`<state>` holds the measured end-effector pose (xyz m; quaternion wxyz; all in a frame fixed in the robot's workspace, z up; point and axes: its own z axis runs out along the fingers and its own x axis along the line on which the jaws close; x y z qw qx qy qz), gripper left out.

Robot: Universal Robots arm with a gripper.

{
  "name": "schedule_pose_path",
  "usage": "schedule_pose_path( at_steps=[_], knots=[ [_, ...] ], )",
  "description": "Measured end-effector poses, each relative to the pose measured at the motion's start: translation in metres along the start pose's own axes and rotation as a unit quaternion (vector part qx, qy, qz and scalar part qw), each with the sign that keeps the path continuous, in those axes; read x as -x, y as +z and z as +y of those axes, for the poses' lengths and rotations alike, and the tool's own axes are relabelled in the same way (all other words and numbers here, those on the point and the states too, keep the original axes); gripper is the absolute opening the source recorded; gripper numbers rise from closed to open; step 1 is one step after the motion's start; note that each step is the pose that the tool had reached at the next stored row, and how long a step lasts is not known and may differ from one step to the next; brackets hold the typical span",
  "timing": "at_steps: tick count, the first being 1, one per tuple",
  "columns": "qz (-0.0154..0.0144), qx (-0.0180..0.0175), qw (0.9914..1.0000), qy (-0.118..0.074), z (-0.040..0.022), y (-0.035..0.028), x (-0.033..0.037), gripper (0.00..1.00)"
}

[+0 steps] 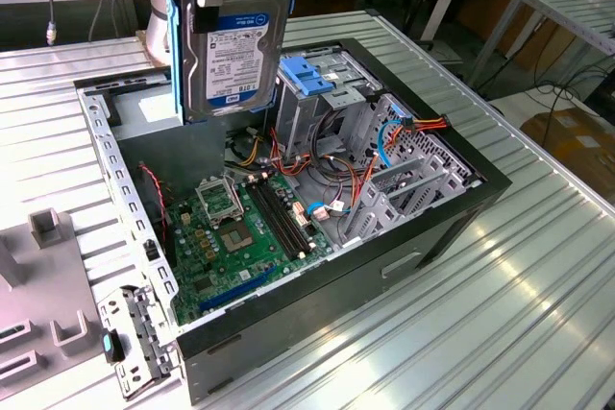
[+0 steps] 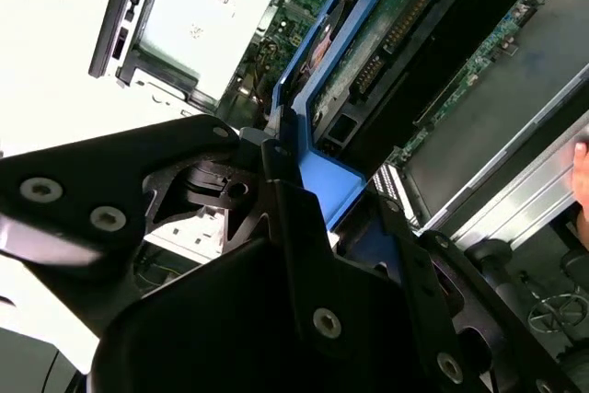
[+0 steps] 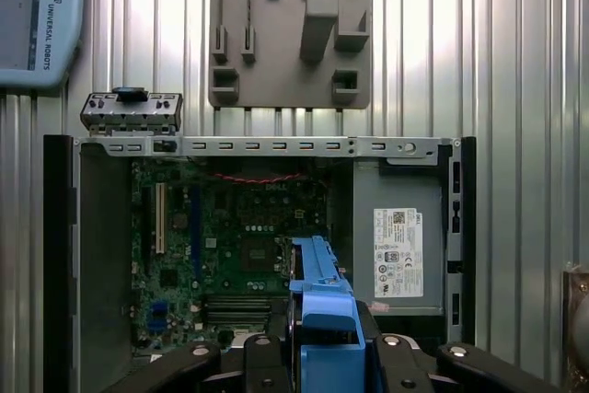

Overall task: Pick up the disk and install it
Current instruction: 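Insert the disk into the insertion slot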

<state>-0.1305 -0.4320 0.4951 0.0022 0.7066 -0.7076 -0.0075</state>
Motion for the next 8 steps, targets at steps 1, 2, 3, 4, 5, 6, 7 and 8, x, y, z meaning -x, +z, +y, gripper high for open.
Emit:
schedule_pose_path(
  at_steps=[1, 2, 3, 4, 5, 6, 7, 8],
  knots=[
    [0.0001, 0.0000, 1.00000, 0.000, -0.0001, -0.0001, -0.0007, 0.37],
    [0.0000, 0.0000, 1.00000, 0.000, 0.0000, 0.0000, -0.0018, 0.37],
    [0.0000, 0.0000, 1.00000, 0.000, 0.0000, 0.0000, -0.0037, 0.37],
    [0.0000, 0.0000, 1.00000, 0.000, 0.0000, 0.0000, -0.0055, 0.37],
    [0.0000, 0.0000, 1.00000, 0.000, 0.0000, 0.0000, -0.0066, 0.37],
    [0.0000, 0.0000, 1.00000, 0.000, 0.0000, -0.0001, -0.0079, 0.37],
    [0.0000, 0.0000, 1.00000, 0.000, 0.0000, -0.0001, -0.0093, 0.37],
    [0.0000, 0.0000, 1.00000, 0.000, 0.0000, -0.0001, -0.0112, 0.37]
  ],
)
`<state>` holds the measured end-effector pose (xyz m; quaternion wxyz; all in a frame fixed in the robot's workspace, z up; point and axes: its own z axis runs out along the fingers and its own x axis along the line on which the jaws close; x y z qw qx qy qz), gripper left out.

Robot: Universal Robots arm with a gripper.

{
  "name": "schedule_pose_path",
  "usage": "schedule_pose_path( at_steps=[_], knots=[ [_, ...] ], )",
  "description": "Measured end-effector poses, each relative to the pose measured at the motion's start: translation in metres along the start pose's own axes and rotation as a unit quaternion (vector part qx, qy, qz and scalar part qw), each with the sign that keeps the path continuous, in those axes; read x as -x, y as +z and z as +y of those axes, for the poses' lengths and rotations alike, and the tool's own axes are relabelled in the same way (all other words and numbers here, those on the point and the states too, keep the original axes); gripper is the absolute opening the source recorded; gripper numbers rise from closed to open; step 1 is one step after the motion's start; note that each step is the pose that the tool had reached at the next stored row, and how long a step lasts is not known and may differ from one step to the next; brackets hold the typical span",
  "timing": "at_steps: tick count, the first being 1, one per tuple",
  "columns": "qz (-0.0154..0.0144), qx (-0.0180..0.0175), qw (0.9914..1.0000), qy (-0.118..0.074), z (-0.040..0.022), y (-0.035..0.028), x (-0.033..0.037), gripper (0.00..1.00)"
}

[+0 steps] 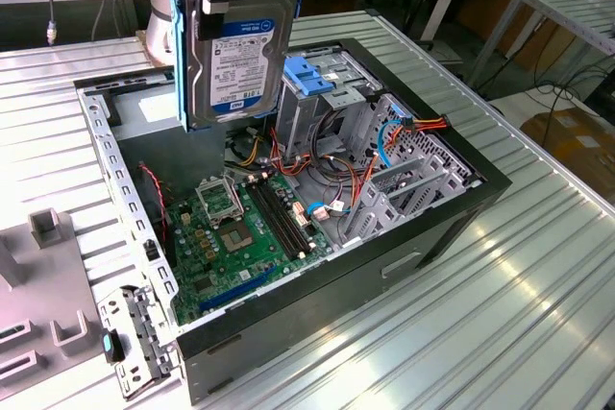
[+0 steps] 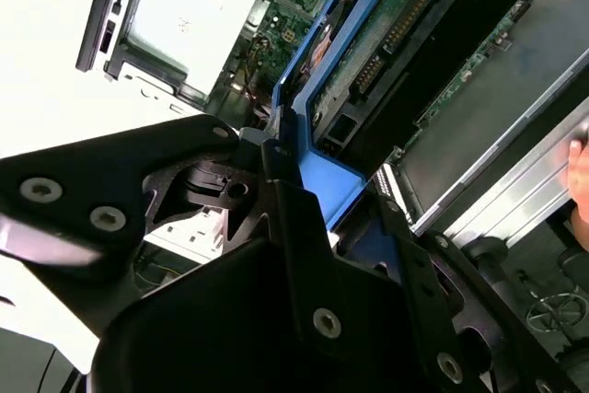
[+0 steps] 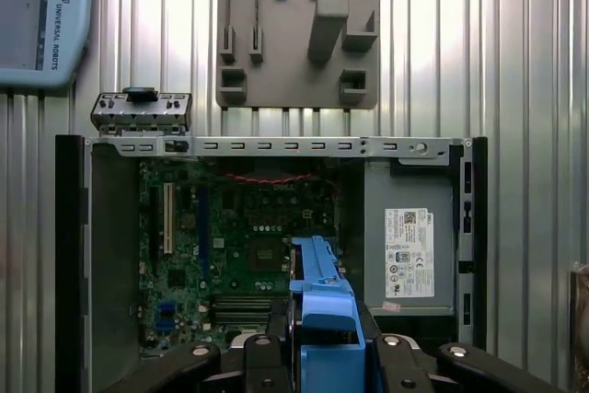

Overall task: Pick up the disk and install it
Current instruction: 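Insert the disk into the insertion slot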

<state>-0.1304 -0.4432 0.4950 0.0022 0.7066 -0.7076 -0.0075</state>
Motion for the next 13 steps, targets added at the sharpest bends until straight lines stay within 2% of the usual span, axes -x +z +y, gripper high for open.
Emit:
schedule_pose_path(
  at_steps=[5, 13],
  knots=[
    [0.0000, 0.0000, 1.00000, 0.000, 0.0000, 0.0001, -0.0062, 0.37],
    [0.0003, 0.0000, 1.00000, 0.000, 0.0000, 0.0000, -0.0201, 0.37]
  ],
)
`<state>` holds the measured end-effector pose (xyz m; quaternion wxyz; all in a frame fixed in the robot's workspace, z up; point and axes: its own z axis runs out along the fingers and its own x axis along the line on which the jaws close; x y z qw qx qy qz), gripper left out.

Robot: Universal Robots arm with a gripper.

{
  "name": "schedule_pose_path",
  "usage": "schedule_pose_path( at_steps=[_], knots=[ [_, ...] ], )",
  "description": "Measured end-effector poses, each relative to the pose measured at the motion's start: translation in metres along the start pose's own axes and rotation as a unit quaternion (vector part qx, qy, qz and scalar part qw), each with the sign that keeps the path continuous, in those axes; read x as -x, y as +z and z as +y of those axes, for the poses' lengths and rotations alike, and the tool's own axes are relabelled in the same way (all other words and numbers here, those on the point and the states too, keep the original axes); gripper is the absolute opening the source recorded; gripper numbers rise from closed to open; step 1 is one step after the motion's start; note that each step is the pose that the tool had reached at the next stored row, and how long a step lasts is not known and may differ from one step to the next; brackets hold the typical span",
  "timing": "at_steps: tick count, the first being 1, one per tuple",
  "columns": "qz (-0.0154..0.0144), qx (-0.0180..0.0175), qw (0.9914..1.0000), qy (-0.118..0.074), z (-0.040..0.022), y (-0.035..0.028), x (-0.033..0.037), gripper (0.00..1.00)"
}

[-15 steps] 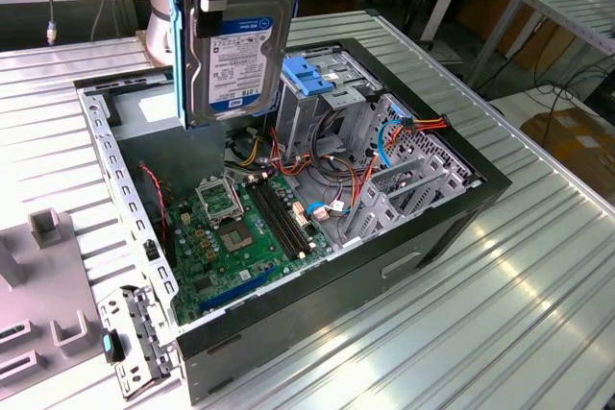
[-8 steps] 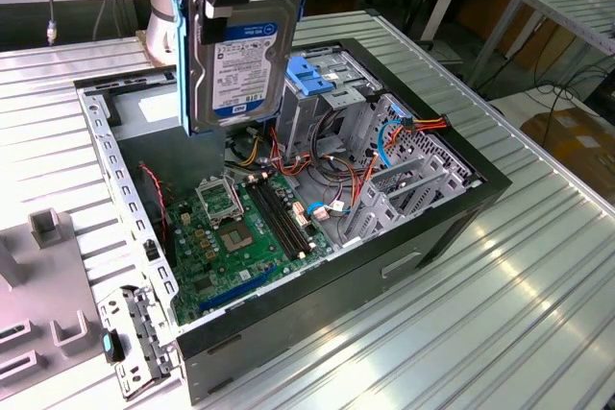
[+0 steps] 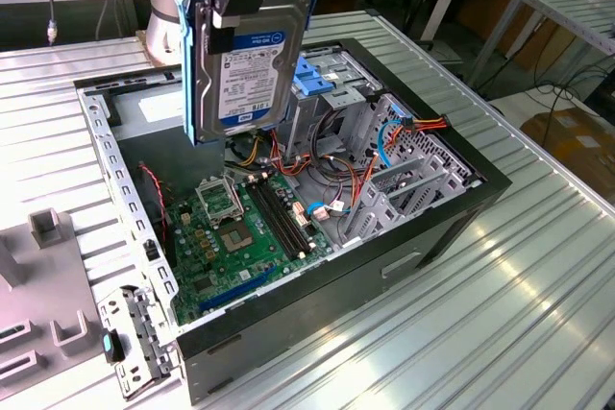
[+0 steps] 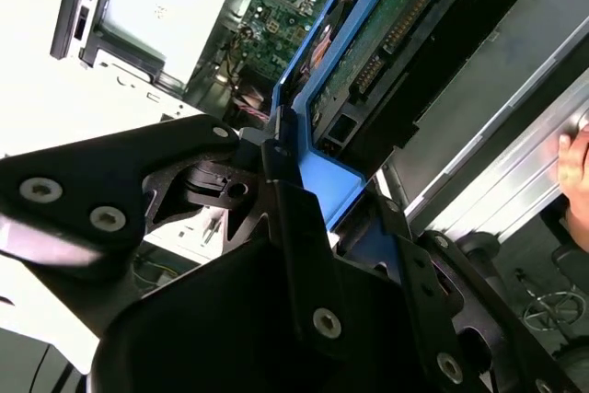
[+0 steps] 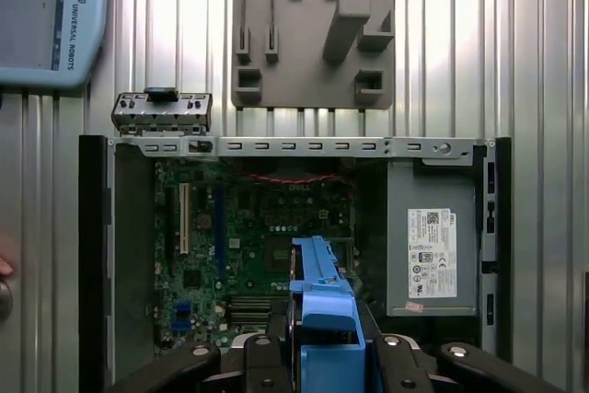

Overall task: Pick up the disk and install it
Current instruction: 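Insert the disk into the insertion slot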

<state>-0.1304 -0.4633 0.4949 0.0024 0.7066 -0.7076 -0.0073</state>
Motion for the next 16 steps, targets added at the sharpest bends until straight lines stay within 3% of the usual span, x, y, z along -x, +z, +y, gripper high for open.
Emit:
schedule_pose_path(
  at_steps=[12, 16],
  knots=[
    [0.0015, 0.0000, 1.00000, 0.000, -0.0001, -0.0001, -0.0204, 0.37],
    [0.0020, 0.0000, 1.00000, 0.000, -0.0001, -0.0002, -0.0243, 0.37]
  ],
)
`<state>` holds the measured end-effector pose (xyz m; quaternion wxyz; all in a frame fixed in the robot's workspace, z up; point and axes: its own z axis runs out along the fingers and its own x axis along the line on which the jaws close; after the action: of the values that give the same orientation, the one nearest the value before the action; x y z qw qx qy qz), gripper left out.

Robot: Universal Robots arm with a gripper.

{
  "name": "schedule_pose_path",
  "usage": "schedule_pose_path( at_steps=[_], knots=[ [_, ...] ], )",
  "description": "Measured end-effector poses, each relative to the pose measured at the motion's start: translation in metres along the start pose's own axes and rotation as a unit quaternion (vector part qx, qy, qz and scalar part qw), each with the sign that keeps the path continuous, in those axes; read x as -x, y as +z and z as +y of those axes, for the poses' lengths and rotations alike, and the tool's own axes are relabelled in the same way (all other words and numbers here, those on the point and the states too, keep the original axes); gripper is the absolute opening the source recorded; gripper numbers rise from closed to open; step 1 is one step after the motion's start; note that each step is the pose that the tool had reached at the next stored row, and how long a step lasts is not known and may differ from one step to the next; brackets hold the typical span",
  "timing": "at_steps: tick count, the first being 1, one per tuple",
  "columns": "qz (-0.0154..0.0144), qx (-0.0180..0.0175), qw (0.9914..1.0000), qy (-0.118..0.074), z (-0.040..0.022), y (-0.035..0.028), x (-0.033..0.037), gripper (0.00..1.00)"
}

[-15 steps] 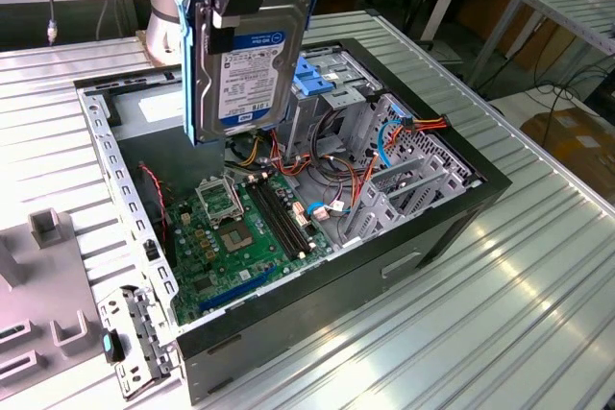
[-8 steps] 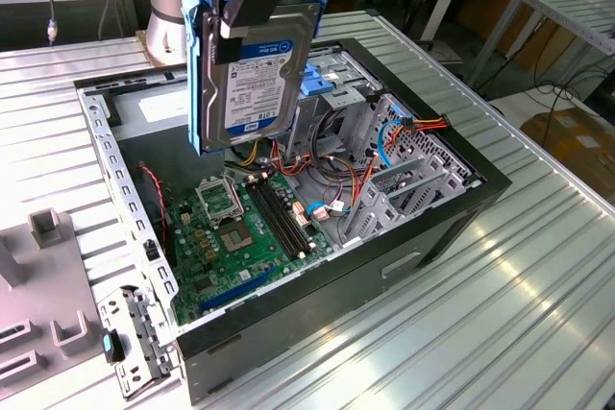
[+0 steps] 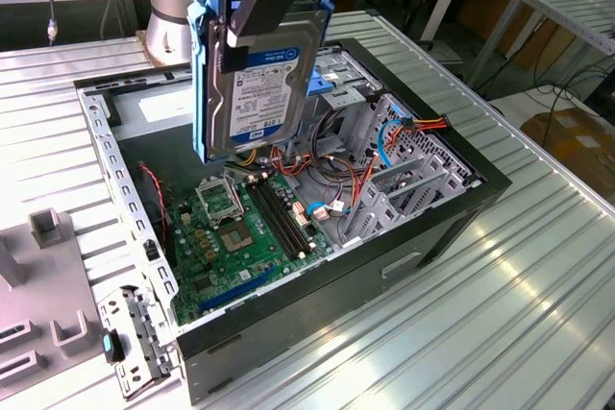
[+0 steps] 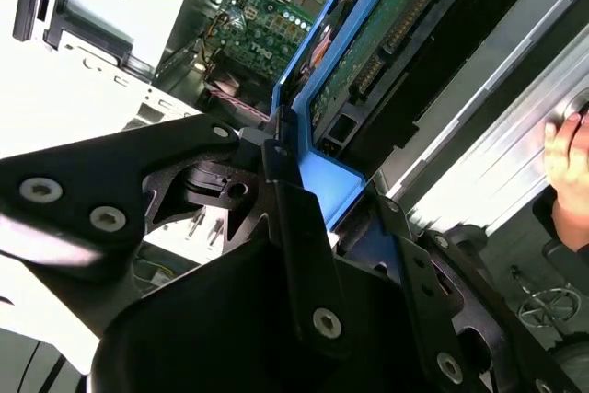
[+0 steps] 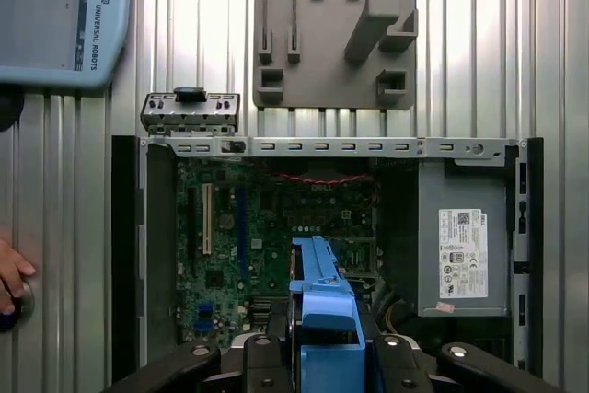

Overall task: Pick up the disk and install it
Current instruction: 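Insert the disk into the insertion slot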

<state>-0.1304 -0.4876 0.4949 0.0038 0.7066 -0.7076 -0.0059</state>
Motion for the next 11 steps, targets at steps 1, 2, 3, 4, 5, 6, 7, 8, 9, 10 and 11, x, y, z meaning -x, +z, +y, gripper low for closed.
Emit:
schedule_pose_path(
  at_steps=[1, 2, 3, 4, 5, 6, 7, 8, 9, 10, 11],
  knots=[
    [0.0001, 0.0000, 1.00000, 0.000, 0.0000, 0.0000, -0.0013, 0.37],
    [0.0002, 0.0000, 1.00000, 0.000, 0.0000, 0.0000, -0.0025, 0.37],
    [0.0002, 0.0000, 1.00000, 0.000, 0.0000, 0.0000, -0.0035, 0.37],
    [0.0003, 0.0000, 1.00000, 0.000, 0.0000, 0.0000, -0.0049, 0.37],
    [0.0003, 0.0000, 1.00000, 0.000, 0.0000, 0.0000, -0.0063, 0.37],
    [0.0003, 0.0000, 1.00000, 0.000, 0.0000, 0.0000, -0.0077, 0.37],
    [0.0003, 0.0000, 1.00000, 0.000, 0.0000, 0.0000, -0.0094, 0.37],
    [0.0004, 0.0000, 1.00000, 0.000, 0.0000, -0.0001, -0.0107, 0.37],
    [0.0004, 0.0000, 1.00000, 0.000, 0.0000, 0.0000, -0.0121, 0.37],
    [0.0004, 0.0000, 1.00000, 0.000, 0.0000, 0.0000, -0.0133, 0.37],
    [0.0004, 0.0000, 1.00000, 0.000, 0.0000, 0.0000, -0.0147, 0.37]
  ],
)
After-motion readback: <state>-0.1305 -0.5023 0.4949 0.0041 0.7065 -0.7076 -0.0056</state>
